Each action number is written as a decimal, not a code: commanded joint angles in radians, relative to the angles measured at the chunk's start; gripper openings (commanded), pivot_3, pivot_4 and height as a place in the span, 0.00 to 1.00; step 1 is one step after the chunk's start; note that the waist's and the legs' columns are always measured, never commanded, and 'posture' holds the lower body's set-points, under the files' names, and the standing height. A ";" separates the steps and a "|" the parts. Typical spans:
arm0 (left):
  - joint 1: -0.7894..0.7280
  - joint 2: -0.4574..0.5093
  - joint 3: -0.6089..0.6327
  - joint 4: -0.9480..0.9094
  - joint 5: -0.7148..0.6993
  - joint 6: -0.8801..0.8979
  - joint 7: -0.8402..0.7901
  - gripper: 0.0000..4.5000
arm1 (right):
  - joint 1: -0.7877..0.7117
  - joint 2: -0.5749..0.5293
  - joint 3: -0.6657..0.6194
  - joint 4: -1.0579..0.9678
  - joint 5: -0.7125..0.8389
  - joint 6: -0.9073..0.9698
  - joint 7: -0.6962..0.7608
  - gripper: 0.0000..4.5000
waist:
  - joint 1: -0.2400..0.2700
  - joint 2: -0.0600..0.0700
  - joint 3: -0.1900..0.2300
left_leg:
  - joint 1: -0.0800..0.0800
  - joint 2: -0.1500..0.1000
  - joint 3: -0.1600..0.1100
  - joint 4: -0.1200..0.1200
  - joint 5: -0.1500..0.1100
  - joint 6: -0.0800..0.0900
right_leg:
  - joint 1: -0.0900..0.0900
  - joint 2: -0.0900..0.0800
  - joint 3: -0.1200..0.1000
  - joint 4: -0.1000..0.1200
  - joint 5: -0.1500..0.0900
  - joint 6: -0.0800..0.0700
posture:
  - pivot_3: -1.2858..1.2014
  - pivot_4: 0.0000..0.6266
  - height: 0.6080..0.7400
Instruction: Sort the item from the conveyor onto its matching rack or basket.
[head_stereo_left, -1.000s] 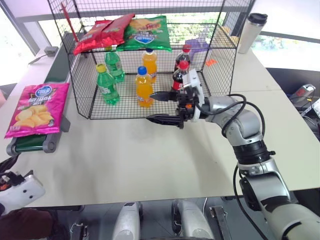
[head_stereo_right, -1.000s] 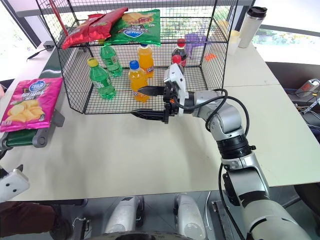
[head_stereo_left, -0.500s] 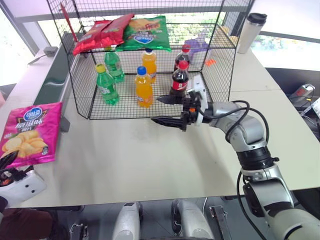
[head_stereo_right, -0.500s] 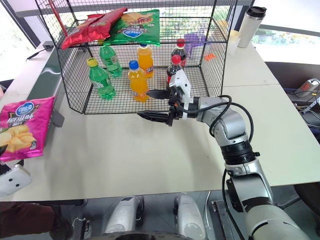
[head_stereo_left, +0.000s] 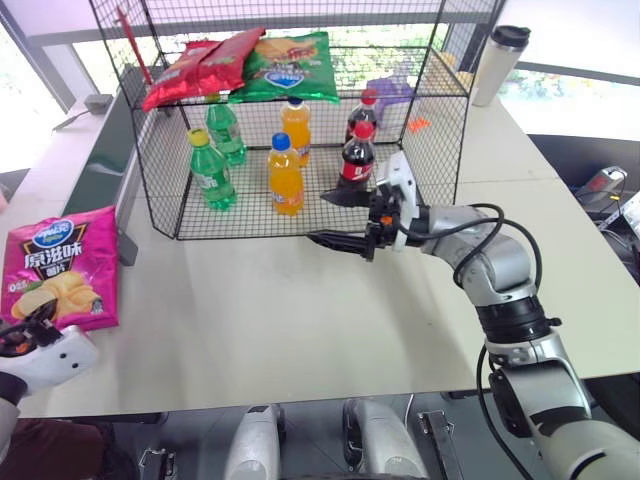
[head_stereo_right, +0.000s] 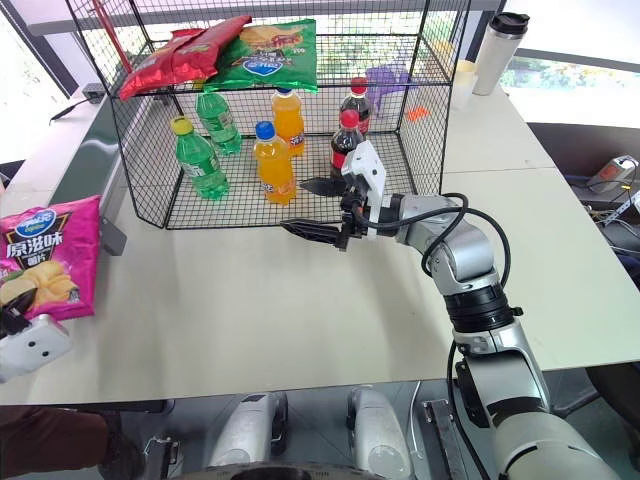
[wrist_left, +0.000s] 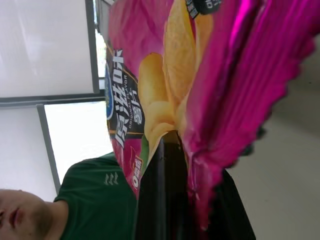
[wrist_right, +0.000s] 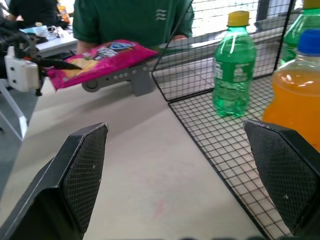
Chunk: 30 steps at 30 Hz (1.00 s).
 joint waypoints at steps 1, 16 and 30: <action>0.022 -0.018 0.080 -0.088 -0.035 0.019 0.005 0.01 | -0.010 0.009 -0.017 0.000 -0.003 -0.029 0.003 1.00 | 0.000 0.000 0.000 | 0.000 0.000 0.000 0.000 0.000 0.000 | 0.000 0.000 0.000 0.000 0.000 -0.001 | 0.52 0.24 0.95; 0.018 0.366 0.892 -0.322 -1.178 1.117 -0.707 0.01 | -0.109 0.015 -0.132 0.183 0.046 -0.024 0.024 1.00 | 0.001 0.002 0.002 | 0.000 0.001 -0.002 0.002 0.000 0.000 | 0.000 0.004 -0.001 0.001 -0.001 -0.004 | 0.52 0.24 0.95; -0.636 0.681 0.687 0.040 -1.787 1.592 -0.664 0.01 | -0.027 -0.115 -0.246 0.042 0.165 0.131 0.049 1.00 | -0.002 0.002 0.002 | 0.005 0.004 -0.004 -0.001 0.000 0.000 | 0.002 0.010 0.001 0.002 0.000 -0.004 | 0.52 0.24 0.95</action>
